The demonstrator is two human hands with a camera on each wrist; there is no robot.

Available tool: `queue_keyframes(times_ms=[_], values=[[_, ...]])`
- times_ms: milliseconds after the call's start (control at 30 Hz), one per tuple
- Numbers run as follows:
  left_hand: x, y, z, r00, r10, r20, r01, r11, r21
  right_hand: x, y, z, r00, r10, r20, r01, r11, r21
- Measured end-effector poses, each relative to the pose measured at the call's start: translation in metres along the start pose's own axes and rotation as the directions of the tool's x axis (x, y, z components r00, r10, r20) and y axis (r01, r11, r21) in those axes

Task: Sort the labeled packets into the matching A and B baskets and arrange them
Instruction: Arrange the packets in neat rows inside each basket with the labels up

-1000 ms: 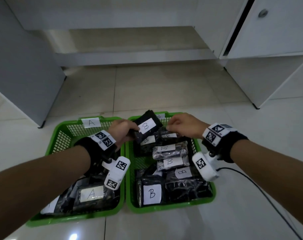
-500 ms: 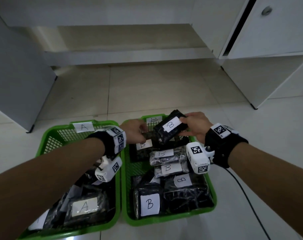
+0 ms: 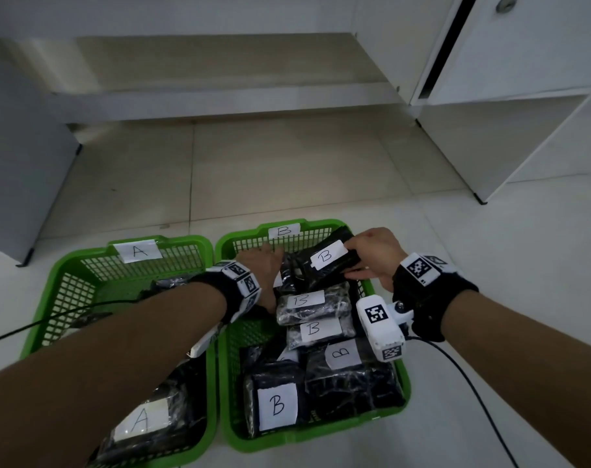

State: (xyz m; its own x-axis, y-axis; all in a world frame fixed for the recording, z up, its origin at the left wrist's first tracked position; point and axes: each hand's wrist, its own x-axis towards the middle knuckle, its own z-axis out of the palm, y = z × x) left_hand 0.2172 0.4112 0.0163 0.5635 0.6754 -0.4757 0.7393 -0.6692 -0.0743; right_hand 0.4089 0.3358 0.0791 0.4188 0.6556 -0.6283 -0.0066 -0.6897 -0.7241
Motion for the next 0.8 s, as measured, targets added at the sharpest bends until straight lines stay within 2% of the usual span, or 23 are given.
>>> queue_keyframes(times_ms=[67,167,267,333,433,567,667,800], values=[[-0.002,-0.004,-0.006,1.0,0.013,-0.014,-0.013,1.0,0.0,0.0,-0.003,-0.003,1.0,-0.015,-0.021,0.015,0.999,0.044],[-0.009,-0.018,-0.015,0.997,0.025,-0.078,-0.026,1.0,-0.01,0.0,-0.01,-0.006,0.986,-0.09,-0.143,0.103,0.991,0.087],[-0.017,-0.029,-0.02,0.992,0.027,-0.126,-0.03,0.999,-0.026,0.001,-0.016,-0.004,0.96,-0.171,-0.223,0.181,0.983,0.025],[-0.022,-0.033,-0.02,0.996,0.048,-0.081,-0.05,0.999,-0.021,0.0,-0.02,0.001,0.951,-0.204,-0.235,0.203,0.979,-0.026],[-0.032,-0.036,-0.021,0.994,0.094,-0.059,-0.09,0.994,0.07,0.002,-0.024,0.014,0.961,-0.192,-0.201,0.183,0.981,-0.06],[-0.04,-0.049,-0.038,0.985,0.033,-0.171,-0.012,0.992,0.127,0.01,-0.019,0.028,0.963,-0.243,-0.12,0.222,0.961,-0.164],[-0.044,-0.065,-0.049,0.97,-0.085,-0.226,0.094,0.995,0.033,0.018,-0.013,0.034,0.94,-0.34,-0.036,0.319,0.91,-0.265],[-0.048,-0.081,-0.056,0.933,-0.28,-0.225,0.237,0.951,-0.2,0.024,-0.018,0.05,0.901,-0.424,0.092,0.427,0.829,-0.363]])
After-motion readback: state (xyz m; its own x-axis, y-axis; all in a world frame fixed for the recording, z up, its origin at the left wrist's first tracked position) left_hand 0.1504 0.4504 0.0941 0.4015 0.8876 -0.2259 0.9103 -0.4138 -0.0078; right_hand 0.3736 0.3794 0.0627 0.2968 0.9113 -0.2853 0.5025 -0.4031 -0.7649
